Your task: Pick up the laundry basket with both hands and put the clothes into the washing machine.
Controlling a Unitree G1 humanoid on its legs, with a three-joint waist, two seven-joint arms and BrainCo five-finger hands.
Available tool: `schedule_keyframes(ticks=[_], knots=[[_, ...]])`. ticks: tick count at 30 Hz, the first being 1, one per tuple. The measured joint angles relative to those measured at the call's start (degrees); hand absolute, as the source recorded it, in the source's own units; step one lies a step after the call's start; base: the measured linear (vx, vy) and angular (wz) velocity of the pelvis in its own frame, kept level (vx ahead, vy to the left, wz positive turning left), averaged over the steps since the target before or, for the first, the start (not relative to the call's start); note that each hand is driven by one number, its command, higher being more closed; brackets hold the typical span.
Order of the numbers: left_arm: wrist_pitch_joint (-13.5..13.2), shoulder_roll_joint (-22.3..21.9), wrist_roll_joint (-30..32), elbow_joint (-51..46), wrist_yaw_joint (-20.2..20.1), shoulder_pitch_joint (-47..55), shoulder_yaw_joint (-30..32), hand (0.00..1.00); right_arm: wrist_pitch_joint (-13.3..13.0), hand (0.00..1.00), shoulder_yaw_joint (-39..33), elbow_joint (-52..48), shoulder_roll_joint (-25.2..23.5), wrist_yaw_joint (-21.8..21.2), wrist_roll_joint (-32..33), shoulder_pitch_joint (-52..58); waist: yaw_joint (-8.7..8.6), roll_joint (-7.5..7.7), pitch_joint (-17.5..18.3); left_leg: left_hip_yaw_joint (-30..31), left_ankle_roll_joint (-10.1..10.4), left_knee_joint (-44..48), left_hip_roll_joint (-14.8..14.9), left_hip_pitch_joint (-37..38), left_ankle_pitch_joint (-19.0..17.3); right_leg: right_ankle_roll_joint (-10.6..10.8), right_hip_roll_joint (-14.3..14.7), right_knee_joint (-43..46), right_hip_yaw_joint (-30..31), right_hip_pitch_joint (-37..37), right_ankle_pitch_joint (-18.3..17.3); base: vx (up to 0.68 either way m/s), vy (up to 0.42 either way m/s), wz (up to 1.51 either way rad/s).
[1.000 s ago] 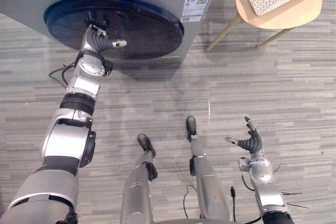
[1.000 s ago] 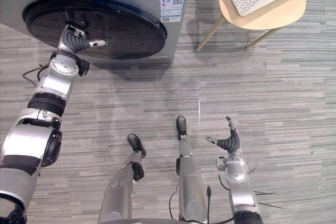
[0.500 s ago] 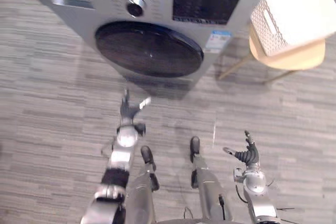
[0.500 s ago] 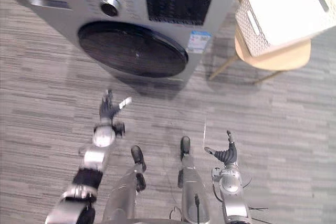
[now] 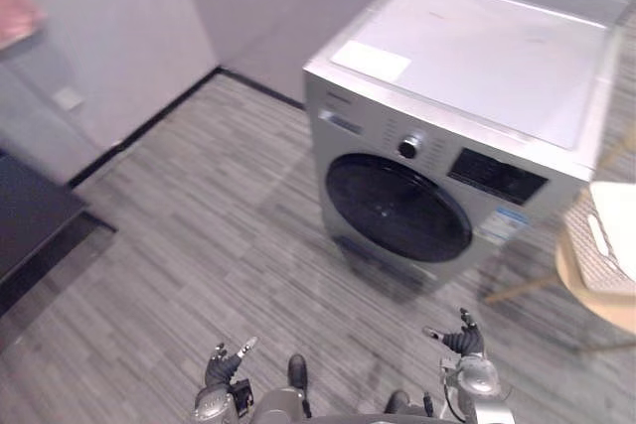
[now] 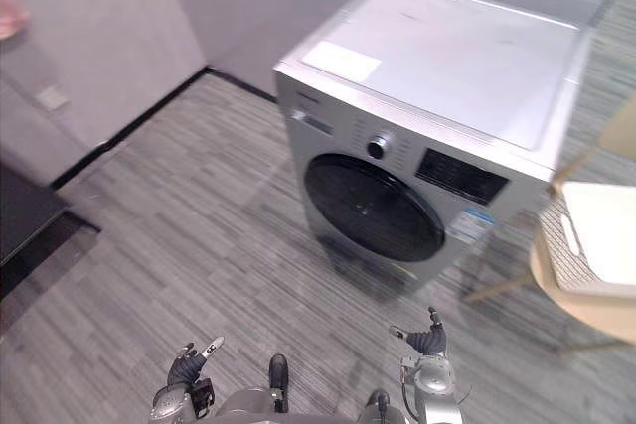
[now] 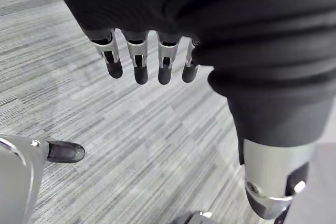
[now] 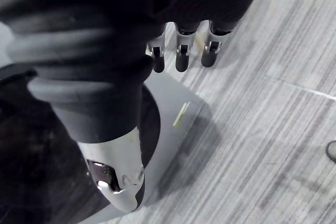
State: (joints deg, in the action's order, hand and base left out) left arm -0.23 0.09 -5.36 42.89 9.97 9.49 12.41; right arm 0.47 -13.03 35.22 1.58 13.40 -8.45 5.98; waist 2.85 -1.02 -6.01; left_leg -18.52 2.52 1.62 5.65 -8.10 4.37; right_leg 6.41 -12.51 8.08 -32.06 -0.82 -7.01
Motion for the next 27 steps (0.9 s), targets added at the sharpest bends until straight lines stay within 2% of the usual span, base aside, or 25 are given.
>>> schedule_keyframes(ticks=[1,2,3,5,7,9,11,12,13,14,15,16,17,18,19,21,22,23,24,25,26,27], knots=[[0.0,0.0,0.0,0.4,0.0,0.2,0.0,0.0,0.0,0.0,0.0,0.1,0.0,0.0,0.1,-0.2,0.13,-0.11,0.1,-2.9,-1.3,0.9,0.4,-0.2,-1.1,0.2,-0.4,0.5,-1.0,-0.3,-0.4,-0.08,0.131,0.76],[0.2,0.0,0.1,0.7,0.0,0.7,0.7,0.0,0.0,0.0,-0.2,0.5,0.2,0.0,0.1,-0.7,0.78,0.21,0.3,-8.6,-3.1,2.9,1.2,-0.2,-2.4,0.8,-1.7,1.0,-2.4,-1.1,-1.1,0.0,0.144,0.67],[0.4,0.0,0.6,0.8,0.0,0.7,1.5,0.0,0.0,0.0,-0.2,1.1,0.5,0.0,0.1,-0.7,1.08,0.42,0.5,-11.1,-4.0,4.3,1.1,-0.8,-3.1,1.6,-2.7,1.1,-3.8,-1.7,-1.1,0.04,0.154,0.65],[0.3,0.5,1.5,1.4,0.0,0.6,2.3,0.0,0.4,0.0,-0.2,3.0,1.1,-0.3,0.1,-1.7,1.25,0.67,0.8,-9.5,-4.7,6.4,0.0,-2.9,-5.0,2.4,-3.7,1.1,-5.3,-1.8,-1.0,0.07,0.194,0.58],[0.3,0.9,1.6,2.6,0.0,0.7,3.5,0.0,1.0,0.0,0.6,5.7,0.8,-1.3,0.0,-3.6,1.26,1.96,0.9,-8.1,-5.5,8.8,-1.3,-4.9,-7.3,3.2,-4.8,1.2,-5.9,-2.1,-1.5,0.1,0.171,0.48],[0.4,1.2,1.3,3.5,-0.1,1.1,5.4,0.0,1.3,0.0,0.5,7.7,0.6,-1.4,-0.2,-4.3,1.66,3.82,0.8,-6.9,-6.1,13.0,-3.3,-5.5,-11.5,4.4,-7.7,3.1,-7.1,-3.7,-2.3,0.16,0.162,0.44],[0.4,1.8,1.3,3.6,-0.1,1.9,5.3,0.0,1.3,0.0,0.6,8.7,0.7,-1.5,-0.7,-4.4,1.45,4.54,1.1,-5.8,-6.7,15.0,-4.8,-5.1,-14.1,4.3,-10.8,9.2,-6.6,-3.7,-2.4,0.17,0.127,0.34],[0.5,1.8,1.3,3.6,-0.1,2.3,5.2,0.0,1.4,0.0,0.6,8.4,0.7,-1.6,-0.7,-4.6,1.34,4.7,1.0,-5.0,-7.1,15.5,-5.5,-4.5,-14.7,2.3,-13.4,16.2,-5.0,-1.8,-1.8,0.31,0.24,0.6],[0.7,2.1,1.3,3.4,0.0,2.4,3.9,0.0,1.7,0.0,0.7,8.3,0.7,-2.0,-0.7,-3.8,0.91,3.69,0.8,-2.3,-7.6,15.5,-6.1,-2.6,-16.0,-7.1,-15.4,31.0,4.0,4.9,2.8,0.32,0.245,0.73],[0.9,2.4,1.3,3.2,0.0,2.3,3.3,0.0,1.8,0.0,1.2,8.5,0.6,-2.2,-0.7,-3.5,0.85,3.55,0.6,-0.9,-7.7,15.4,-6.1,-1.9,-16.3,-6.1,-14.6,36.0,8.4,7.4,2.2,0.29,0.196,0.89],[1.1,2.5,1.3,2.9,0.0,1.8,2.8,0.0,2.1,0.0,2.2,8.5,0.4,-2.4,-0.7,-3.1,0.34,3.6,0.2,1.3,-7.9,15.0,-6.1,-0.8,-16.6,-3.6,-12.0,41.9,13.2,10.5,-0.3,0.25,0.088,0.98],[1.1,3.0,1.3,2.0,0.1,1.9,2.9,0.0,2.3,0.0,2.7,8.6,-0.3,-2.4,-0.7,-2.8,-0.49,4.08,-0.3,4.0,-8.0,13.5,-6.8,1.2,-16.7,-2.8,-8.6,46.2,16.1,14.0,-3.5,0.34,0.065,1.17],[1.1,3.1,1.3,1.8,0.0,1.8,2.9,0.0,2.3,0.0,2.9,8.3,-0.7,-2.4,-0.6,-2.8,-0.84,4.86,-0.7,6.1,-8.3,12.2,-7.5,3.7,-16.9,-3.2,-5.8,46.6,16.9,16.7,-5.6,0.34,0.043,1.01],[1.2,3.1,1.3,1.5,0.0,1.7,2.9,0.0,2.3,0.0,2.9,7.8,-0.7,-2.4,-0.6,-2.7,-0.82,5.03,-0.8,7.0,-8.7,12.1,-7.8,4.6,-17.3,-3.4,-4.5,46.0,16.9,18.2,-6.6,0.35,0.015,0.8],[1.2,2.9,1.2,0.9,0.0,1.7,2.9,0.0,2.3,0.0,2.8,6.7,-0.7,-2.4,-0.6,-2.3,-0.81,5.05,-0.8,8.7,-8.6,12.1,-8.2,5.9,-18.1,-3.3,-2.5,44.2,17.0,20.6,-7.7,0.37,-0.011,0.87],[1.2,1.8,1.0,0.2,0.0,1.1,2.9,0.0,2.3,0.0,2.7,3.4,-0.7,-2.4,-0.6,-1.0,-2.0,4.61,-1.3,14.0,-8.5,12.3,-9.4,8.6,-19.9,-2.2,1.9,34.0,18.1,25.9,-7.6,0.45,-0.056,1.35],[1.2,1.6,1.0,0.2,0.0,0.9,2.8,0.0,2.3,0.0,2.6,2.9,-0.7,-2.4,-0.6,-0.8,-2.27,4.42,-1.5,15.6,-8.4,12.3,-9.6,9.4,-20.3,-1.4,3.1,30.4,19.2,26.8,-6.9,0.57,-0.141,1.52],[1.2,1.4,1.0,0.3,0.0,0.4,2.8,0.0,2.3,0.0,2.4,1.3,-0.6,-2.4,-0.6,0.3,-2.46,4.25,-1.7,18.9,-7.7,12.3,-10.1,10.5,-21.2,-0.6,4.8,22.3,22.1,27.5,-3.9,0.49,-0.153,1.61],[1.2,1.2,1.1,0.1,0.0,0.0,3.1,0.0,2.4,0.0,2.3,1.0,-0.6,-2.4,-0.6,1.0,-2.76,4.62,-2.1,21.3,-6.4,12.1,-10.7,12.4,-22.1,-1.5,5.6,15.0,24.9,27.2,0.4,0.62,-0.242,1.68],[1.2,1.2,1.1,-0.1,0.0,0.0,3.4,0.0,2.5,0.0,2.3,1.0,-0.5,-2.4,-0.6,1.2,-3.0,4.67,-2.2,22.4,-5.5,11.9,-10.7,13.5,-22.7,-2.5,5.7,14.8,25.8,26.5,4.9,0.57,-0.268,1.52],[1.2,0.2,1.2,0.0,0.0,0.0,4.0,0.0,2.6,0.0,2.5,0.9,0.0,-2.4,-0.7,1.4,-3.06,3.61,-1.9,24.3,-4.5,11.9,-9.2,15.0,-23.3,-6.5,6.1,16.7,24.8,25.7,6.7,0.7,-0.314,1.01],[1.1,-0.7,1.4,-0.1,0.0,-0.1,4.1,0.0,2.6,0.0,3.0,-1.1,0.1,-2.4,-0.8,0.7,-2.1,1.91,-2.0,23.8,-2.7,14.8,-7.7,13.6,-23.0,-7.9,6.3,17.8,23.0,25.5,4.5,0.57,-0.248,0.74]])
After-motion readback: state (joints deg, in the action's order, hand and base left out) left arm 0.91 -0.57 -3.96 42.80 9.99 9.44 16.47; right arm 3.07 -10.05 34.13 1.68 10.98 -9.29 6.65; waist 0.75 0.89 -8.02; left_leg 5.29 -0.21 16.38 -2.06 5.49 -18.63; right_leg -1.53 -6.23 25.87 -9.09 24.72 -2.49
